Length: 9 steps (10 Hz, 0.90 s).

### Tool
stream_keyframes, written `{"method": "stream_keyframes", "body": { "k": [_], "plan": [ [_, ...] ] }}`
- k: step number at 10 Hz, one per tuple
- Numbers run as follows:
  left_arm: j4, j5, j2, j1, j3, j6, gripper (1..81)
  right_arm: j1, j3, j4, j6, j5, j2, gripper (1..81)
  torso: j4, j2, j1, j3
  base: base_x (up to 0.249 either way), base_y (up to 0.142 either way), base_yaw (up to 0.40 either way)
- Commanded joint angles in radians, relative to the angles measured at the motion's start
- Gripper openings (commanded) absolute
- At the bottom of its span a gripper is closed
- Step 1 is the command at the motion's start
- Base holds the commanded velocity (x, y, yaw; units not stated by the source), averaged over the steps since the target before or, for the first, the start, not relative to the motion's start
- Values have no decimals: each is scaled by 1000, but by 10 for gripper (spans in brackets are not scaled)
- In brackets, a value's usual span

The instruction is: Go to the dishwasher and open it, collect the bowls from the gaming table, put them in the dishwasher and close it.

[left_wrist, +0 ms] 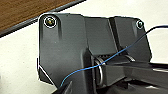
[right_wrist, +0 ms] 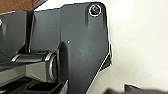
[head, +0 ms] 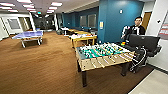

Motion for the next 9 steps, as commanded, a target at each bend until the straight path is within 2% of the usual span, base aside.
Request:
{"method": "stream_keyframes", "body": {
  "k": [1,7,8,9],
  "plan": [
    [10,53,-5,-41,2,4,811,48,-3,70,-53,-61,-6,811,0,0,0,0,0,0,316],
    [13,54,-8,-41,-1,4,811,49,26,70,-53,-62,-15,811,0,0,0,0,0,0,346],
    [13,54,-8,-41,0,4,811,48,78,70,-53,-71,-39,811,0,0,0,0,0,0,346],
    [13,54,-8,-41,0,4,811,48,197,70,-53,-78,-100,811,0,0,0,0,0,0,346]
  ]
}}
